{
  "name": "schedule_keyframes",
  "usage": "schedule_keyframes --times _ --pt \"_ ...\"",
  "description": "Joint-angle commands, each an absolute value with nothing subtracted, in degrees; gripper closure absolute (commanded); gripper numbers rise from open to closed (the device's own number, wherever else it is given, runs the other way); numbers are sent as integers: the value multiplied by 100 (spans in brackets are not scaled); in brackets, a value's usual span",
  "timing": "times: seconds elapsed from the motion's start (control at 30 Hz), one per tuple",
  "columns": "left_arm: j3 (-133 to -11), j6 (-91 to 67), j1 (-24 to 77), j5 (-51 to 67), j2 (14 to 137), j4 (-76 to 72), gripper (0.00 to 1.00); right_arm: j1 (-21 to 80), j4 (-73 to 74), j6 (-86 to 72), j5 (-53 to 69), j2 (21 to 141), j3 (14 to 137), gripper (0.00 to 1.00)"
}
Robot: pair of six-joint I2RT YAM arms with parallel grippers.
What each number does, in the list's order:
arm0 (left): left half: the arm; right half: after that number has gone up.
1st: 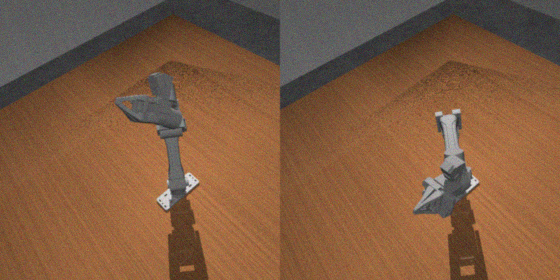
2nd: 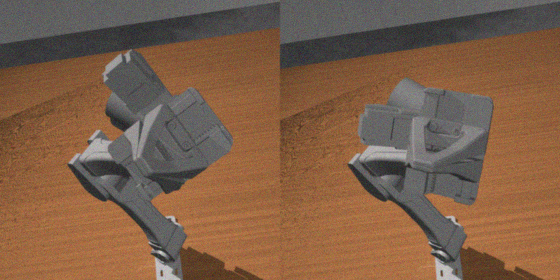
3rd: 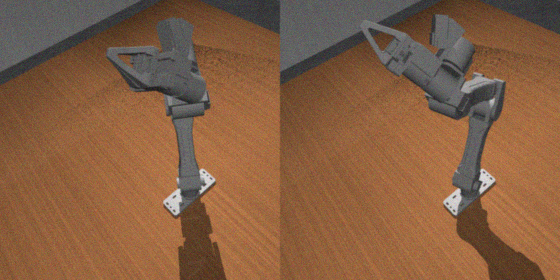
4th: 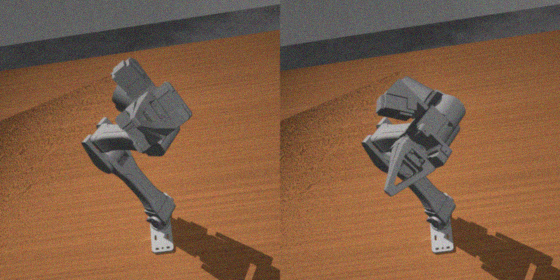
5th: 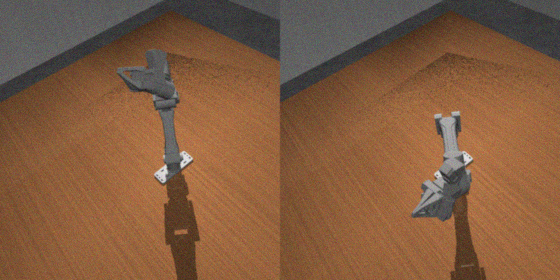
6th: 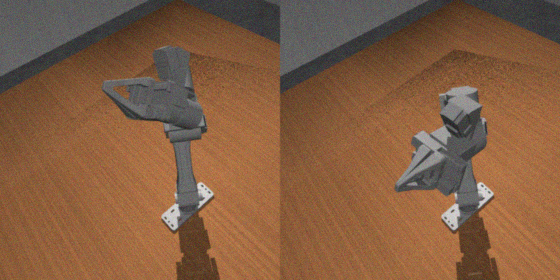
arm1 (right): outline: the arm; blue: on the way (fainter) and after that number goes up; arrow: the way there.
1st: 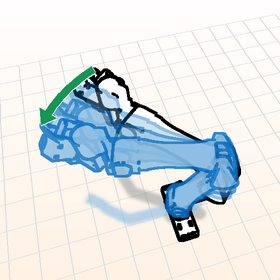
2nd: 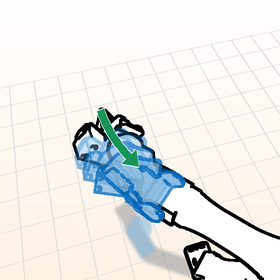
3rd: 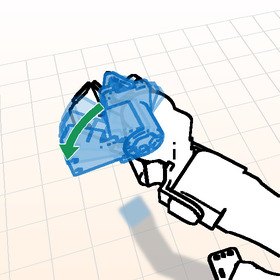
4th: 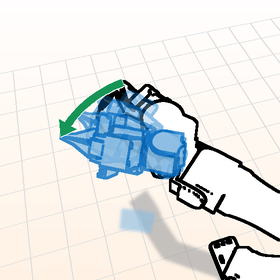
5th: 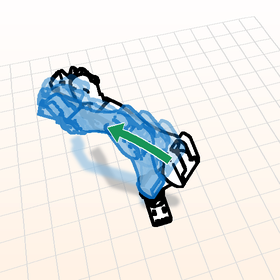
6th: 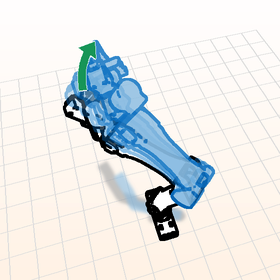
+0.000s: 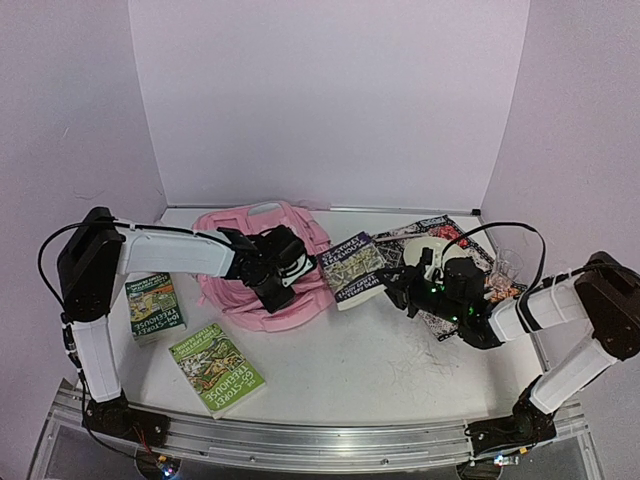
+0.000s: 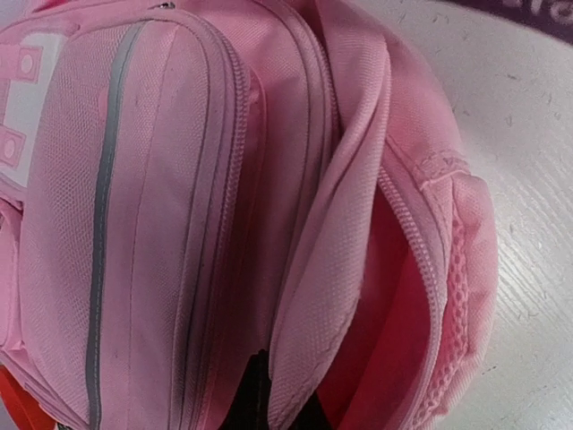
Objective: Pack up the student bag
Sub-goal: Open the largest pocket of the student bag.
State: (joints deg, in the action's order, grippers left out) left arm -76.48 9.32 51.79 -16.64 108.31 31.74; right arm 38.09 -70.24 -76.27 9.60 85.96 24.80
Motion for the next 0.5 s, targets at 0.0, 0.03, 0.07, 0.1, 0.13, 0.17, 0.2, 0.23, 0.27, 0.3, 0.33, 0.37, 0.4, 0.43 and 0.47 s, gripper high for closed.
schedule_keyframes --times 0.0,0.03,0.07,0.1,0.13,0.17,0.2,0.23,0.27,0.3,0.33,0.37,0.4,0.43,0.47 --pt "-8354 719 5203 -1822 10369 3186 100 3779 -9897 -7602 1067 8130 2467 100" --pt "-8452 647 5203 -1929 10357 3207 100 3780 -9888 -7602 1057 8070 2440 100" --pt "-8571 570 5207 -2069 10354 3243 100 3781 -9868 -7610 1050 8015 2417 100" --pt "-8670 500 5206 -2188 10358 3275 100 3784 -9843 -7607 1052 7939 2388 100" --pt "-8787 435 5201 -2329 10364 3306 100 3785 -9815 -7603 1057 7858 2358 100" --pt "-8918 390 5196 -2501 10376 3334 100 3782 -9771 -7601 1050 7745 2321 100" --pt "-9030 352 5193 -2649 10393 3362 100 3781 -9720 -7596 1031 7614 2273 100" --pt "-9152 324 5188 -2781 10416 3393 100 3781 -9661 -7588 1009 7481 2208 100" --pt "-9260 316 5185 -2880 10449 3430 100 3785 -9559 -7570 968 7350 2156 100" --pt "-9398 303 5171 -2998 10487 3454 100 3781 -9413 -7523 947 7154 2090 100" --pt "-9520 285 5157 -3097 10516 3468 100 3783 -9191 -7470 930 6976 2043 100" --pt "-9647 252 5133 -3152 10549 3486 100 3780 -8883 -7396 916 6775 2012 100" --pt "-9778 225 5102 -3154 10575 3504 100 3780 -8600 -7316 911 6594 1997 100" --pt "-9918 211 5091 -3155 10598 3516 100 3779 -8256 -7237 918 6413 2007 100" --pt "-10076 202 5089 -3148 10618 3523 100 3781 -7877 -7147 933 6219 2035 100"
